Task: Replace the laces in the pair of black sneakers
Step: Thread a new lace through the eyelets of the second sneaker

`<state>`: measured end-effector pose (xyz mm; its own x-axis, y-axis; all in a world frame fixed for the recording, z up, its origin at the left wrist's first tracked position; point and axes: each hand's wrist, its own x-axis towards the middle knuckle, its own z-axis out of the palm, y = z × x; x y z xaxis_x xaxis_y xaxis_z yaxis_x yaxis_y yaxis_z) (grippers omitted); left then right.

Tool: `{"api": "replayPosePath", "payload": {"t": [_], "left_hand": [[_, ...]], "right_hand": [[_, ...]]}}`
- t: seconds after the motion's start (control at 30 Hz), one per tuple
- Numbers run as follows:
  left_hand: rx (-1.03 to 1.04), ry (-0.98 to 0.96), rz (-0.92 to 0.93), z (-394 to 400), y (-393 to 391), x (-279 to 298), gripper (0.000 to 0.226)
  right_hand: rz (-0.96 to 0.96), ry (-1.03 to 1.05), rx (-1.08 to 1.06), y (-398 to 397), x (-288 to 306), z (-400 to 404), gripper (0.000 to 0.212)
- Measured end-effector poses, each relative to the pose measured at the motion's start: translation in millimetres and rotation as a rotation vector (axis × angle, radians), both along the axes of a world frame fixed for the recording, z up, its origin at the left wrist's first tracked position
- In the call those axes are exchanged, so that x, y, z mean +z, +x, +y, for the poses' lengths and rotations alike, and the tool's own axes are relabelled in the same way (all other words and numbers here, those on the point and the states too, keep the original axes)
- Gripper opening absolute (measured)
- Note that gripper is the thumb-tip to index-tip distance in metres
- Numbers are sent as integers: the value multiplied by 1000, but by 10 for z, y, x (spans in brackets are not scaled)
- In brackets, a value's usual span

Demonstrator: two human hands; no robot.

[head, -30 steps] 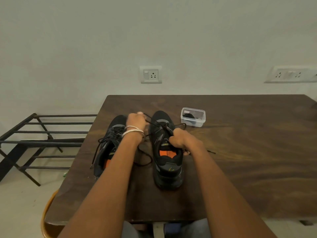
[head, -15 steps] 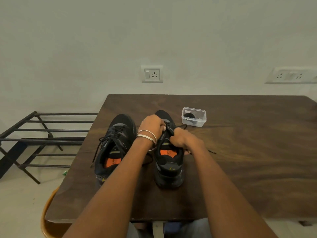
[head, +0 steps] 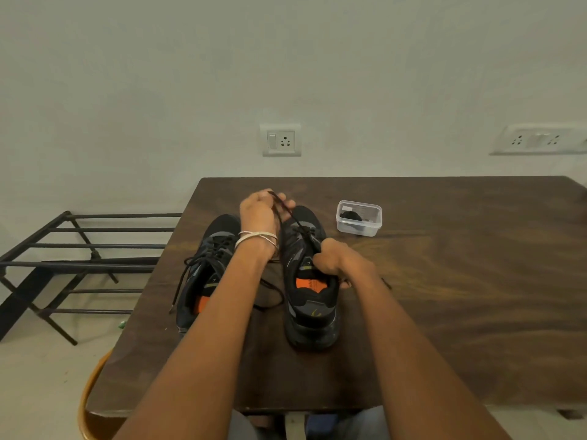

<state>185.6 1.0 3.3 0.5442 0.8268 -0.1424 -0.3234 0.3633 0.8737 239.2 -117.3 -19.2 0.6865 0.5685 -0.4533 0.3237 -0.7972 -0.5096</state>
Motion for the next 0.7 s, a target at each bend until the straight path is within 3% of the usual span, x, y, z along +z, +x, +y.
{"api": "replayPosePath", "payload": {"t": [0.03, 0.1, 0.27, 0.33, 0.57, 0.63, 0.7], "left_hand": [[16, -74, -106, -1, -18, 37, 30], [13, -24, -93, 43, -28, 13, 27], [-224, 963, 697, 75, -13, -298, 14], [-363, 1182, 872, 37, -4, -360, 15], [-301, 1301, 1075, -87, 66, -351, 22], [-261, 1188, 1008, -62, 64, -433, 23], [-177, 888, 827, 13, 59, -427, 25]], "right_hand": [[5, 0, -4, 1, 1, -2, 11], [19, 3, -13, 6, -1, -6, 13], [115, 45, -69, 43, -34, -27, 12], [137, 50, -90, 50, -50, -32, 15], [180, 29, -112, 23, -51, -13, 17], [187, 31, -107, 20, -38, -13, 15], [183, 50, -97, 13, -27, -17, 19]]}}
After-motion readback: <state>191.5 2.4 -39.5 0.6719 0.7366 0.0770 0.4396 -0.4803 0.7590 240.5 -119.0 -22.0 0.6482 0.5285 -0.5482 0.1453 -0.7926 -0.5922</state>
